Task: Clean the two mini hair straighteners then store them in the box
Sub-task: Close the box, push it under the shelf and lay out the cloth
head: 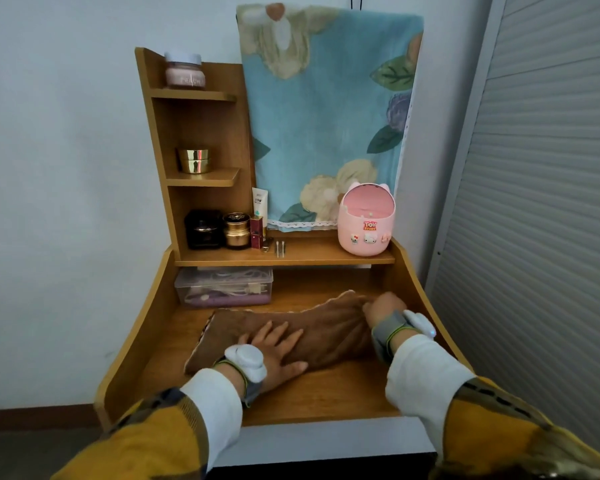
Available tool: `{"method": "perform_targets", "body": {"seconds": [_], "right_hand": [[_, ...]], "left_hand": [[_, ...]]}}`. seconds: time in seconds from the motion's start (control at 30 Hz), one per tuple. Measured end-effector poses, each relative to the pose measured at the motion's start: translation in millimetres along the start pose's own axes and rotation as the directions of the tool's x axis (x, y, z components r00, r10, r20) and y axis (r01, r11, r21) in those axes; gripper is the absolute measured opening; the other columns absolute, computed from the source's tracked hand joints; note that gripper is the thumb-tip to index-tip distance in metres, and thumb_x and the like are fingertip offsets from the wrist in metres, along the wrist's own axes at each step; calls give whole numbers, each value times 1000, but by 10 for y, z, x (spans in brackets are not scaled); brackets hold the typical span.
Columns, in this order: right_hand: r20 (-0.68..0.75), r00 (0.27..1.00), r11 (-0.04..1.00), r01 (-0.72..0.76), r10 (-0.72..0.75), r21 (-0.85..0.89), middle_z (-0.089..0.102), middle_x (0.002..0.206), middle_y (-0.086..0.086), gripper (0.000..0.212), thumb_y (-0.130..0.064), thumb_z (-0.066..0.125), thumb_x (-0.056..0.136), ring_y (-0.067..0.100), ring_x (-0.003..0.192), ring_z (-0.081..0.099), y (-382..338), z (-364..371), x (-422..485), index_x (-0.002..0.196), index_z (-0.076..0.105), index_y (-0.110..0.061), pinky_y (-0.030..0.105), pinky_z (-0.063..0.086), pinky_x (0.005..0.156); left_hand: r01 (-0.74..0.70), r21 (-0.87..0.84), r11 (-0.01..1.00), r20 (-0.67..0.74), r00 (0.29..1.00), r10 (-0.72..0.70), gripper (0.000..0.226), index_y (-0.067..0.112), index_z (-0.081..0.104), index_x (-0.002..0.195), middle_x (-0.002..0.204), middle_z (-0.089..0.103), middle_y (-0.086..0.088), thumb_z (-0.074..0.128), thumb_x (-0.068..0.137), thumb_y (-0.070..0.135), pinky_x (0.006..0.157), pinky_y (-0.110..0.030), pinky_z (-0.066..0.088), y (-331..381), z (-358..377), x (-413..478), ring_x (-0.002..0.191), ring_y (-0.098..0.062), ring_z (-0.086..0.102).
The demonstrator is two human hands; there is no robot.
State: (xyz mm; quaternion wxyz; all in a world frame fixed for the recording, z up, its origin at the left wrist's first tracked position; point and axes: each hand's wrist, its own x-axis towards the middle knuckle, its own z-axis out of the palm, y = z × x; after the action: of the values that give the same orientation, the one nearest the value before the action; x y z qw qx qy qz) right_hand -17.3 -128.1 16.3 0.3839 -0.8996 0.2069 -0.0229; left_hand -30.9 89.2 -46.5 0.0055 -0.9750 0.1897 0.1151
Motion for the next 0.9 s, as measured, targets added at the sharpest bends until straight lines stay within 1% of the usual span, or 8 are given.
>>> {"method": "perform_targets", "body": {"seconds": [0.2,0.3,0.33,0.4,0.47,0.53,0.67,0.9], "right_hand": [[-150,987,996,67,-58,53,57,123,19,32,-11,46,91,34,113,54,-360,67,-8,121,51,-2,35,44,88],[28,974,972,222,-225,84,62,111,11,20,-16,61,86,28,104,59,-701,328,-198,102,51,-10,34,48,88],[117,948,951,280,-295,130,61,107,9,23,-21,65,85,24,99,59,-788,420,-289,99,49,-11,33,47,85],[340,862,914,286,-376,287,58,106,9,29,-28,61,89,20,90,57,-917,575,-496,109,51,-9,35,48,79],[511,782,862,65,-357,503,56,111,14,26,-20,51,96,23,84,60,-989,627,-594,119,48,-9,39,53,75],[431,857,870,40,-283,492,58,109,15,21,-10,48,96,23,77,63,-974,650,-501,117,50,-10,42,55,74],[248,956,950,214,-156,-229,58,126,16,33,-17,54,93,30,114,56,-684,624,-312,123,56,-3,36,45,95],[330,939,928,206,-99,-309,55,133,12,46,-33,58,91,27,122,53,-439,781,-340,128,53,-6,32,43,99]], "left_hand": [[94,-467,879,-247,941,-232,43,28,52,129,128,58,-3,32,97,49,101,-36,41,-294,-303,-14,114,-24,55],[123,-857,500,-119,897,-425,46,5,57,119,88,63,-11,32,100,39,68,-31,48,-435,-424,-68,72,-22,58],[152,-952,266,17,893,-450,53,3,57,117,89,63,-14,30,99,45,64,-29,47,-460,-469,-89,72,-24,59],[204,-971,127,126,882,-454,64,6,57,116,107,64,-19,23,96,56,74,-33,49,-539,-503,-141,92,-31,62],[255,-913,317,44,836,-546,63,8,51,129,124,58,-20,21,98,53,96,-37,41,-625,-467,-143,114,-34,55],[280,-830,482,-32,839,-543,55,11,49,131,126,57,-15,40,94,51,106,-37,36,-730,-379,-144,119,-32,53],[289,-787,545,-28,866,-500,52,16,56,125,125,61,-8,73,78,28,100,-39,45,-900,-200,-41,110,-30,59],[190,-778,599,-174,851,-496,63,19,31,144,140,48,-9,58,89,10,105,-32,37,-908,-168,-23,128,-27,47]]}}
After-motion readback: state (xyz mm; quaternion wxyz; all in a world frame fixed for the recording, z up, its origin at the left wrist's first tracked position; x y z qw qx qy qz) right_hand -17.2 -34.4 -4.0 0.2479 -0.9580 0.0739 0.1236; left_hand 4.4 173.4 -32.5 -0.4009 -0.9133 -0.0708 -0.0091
